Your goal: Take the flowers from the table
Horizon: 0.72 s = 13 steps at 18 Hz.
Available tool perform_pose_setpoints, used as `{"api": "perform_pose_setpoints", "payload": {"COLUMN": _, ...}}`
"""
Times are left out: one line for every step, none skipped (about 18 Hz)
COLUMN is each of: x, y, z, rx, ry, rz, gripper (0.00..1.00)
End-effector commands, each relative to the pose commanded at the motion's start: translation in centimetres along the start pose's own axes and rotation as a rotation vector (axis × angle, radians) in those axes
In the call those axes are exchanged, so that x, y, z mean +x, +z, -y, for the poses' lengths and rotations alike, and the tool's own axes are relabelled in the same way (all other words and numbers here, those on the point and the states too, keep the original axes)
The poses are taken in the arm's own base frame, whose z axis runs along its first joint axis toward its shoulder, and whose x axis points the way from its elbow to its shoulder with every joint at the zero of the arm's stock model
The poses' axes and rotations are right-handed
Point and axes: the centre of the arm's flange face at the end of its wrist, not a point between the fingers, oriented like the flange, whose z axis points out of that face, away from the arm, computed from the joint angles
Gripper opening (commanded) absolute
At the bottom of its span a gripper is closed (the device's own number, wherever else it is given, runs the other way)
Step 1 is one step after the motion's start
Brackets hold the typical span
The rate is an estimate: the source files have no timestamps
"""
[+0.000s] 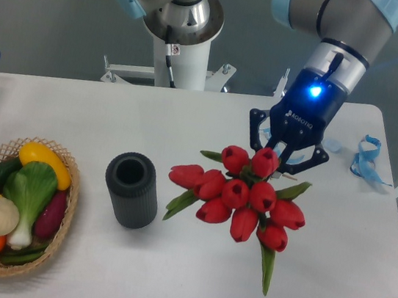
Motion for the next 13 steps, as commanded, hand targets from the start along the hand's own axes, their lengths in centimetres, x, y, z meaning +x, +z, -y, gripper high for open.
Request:
{"api": "perform_pose_setpoints", "payload": {"x": 0.01, "y": 0.03, "z": -0.07, "rx": 0.000, "ry": -0.001, "rz": -0.001, "gripper": 0.14}}
{"api": "perform_pose_setpoints", "payload": {"x": 0.08, "y": 0.01, "z": -0.05, "rx": 0.001, "ry": -0.001, "rz": -0.001, "gripper": 0.14}}
{"api": "perform_pose_setpoints", "payload": {"x": 0.15, "y": 0.11, "z": -0.09, "rx": 0.001, "ry": -0.002, "rz": -0.003, "gripper": 0.14}}
{"api": "perform_pose_setpoints", "payload": {"x": 0.29, "y": 0.31, "z": -0.16, "rx": 0.000, "ry": -0.002, "rz": -0.008, "gripper": 0.14}}
{"api": "perform_pose_setpoints", "payload": {"x": 0.24, "y": 0.24, "z": -0.20, "rx": 0.000, "ry": -0.002, "rz": -0.006, "gripper": 0.14}}
{"api": "perform_pose_setpoints", "payload": {"x": 0.02, "y": -0.08, "z": -0.02, "rx": 0.001, "ry": 0.001, "rz": 0.001, "gripper": 0.14}}
{"api": "perform_pose_setpoints", "payload": {"x": -0.05, "y": -0.07, "z": -0.02, "rx": 0.001, "ry": 0.001, "rz": 0.001, "gripper": 0.14}}
{"api": "perform_pose_setpoints", "payload": {"x": -0.05, "y": -0.07, "z": -0.02, "rx": 0.001, "ry": 0.001, "rz": 0.001, "gripper": 0.14}}
{"api": "perform_pose_setpoints", "payload": {"x": -0.05, "y": -0.07, "z": -0.02, "rx": 0.001, "ry": 0.001, "rz": 0.001, "gripper": 0.14}}
{"api": "perform_pose_setpoints", "payload": {"x": -0.05, "y": -0.07, "z": -0.02, "rx": 0.001, "ry": 0.002, "rz": 0.001, "gripper": 0.14}}
{"api": "perform_pose_setpoints", "payload": {"x": -0.11, "y": -0.17, "z": 0.01, "rx": 0.002, "ry": 0.003, "rz": 0.003, "gripper": 0.14}}
{"api": "perform_pose_setpoints", "payload": {"x": -0.11, "y": -0.17, "z": 0.02, "rx": 0.002, "ry": 0.003, "rz": 0.003, "gripper": 0.14}}
{"api": "perform_pose_setpoints", "payload": {"x": -0.13, "y": -0.20, "z": 0.08, "rx": 0.002, "ry": 0.004, "rz": 0.003, "gripper": 0.14}}
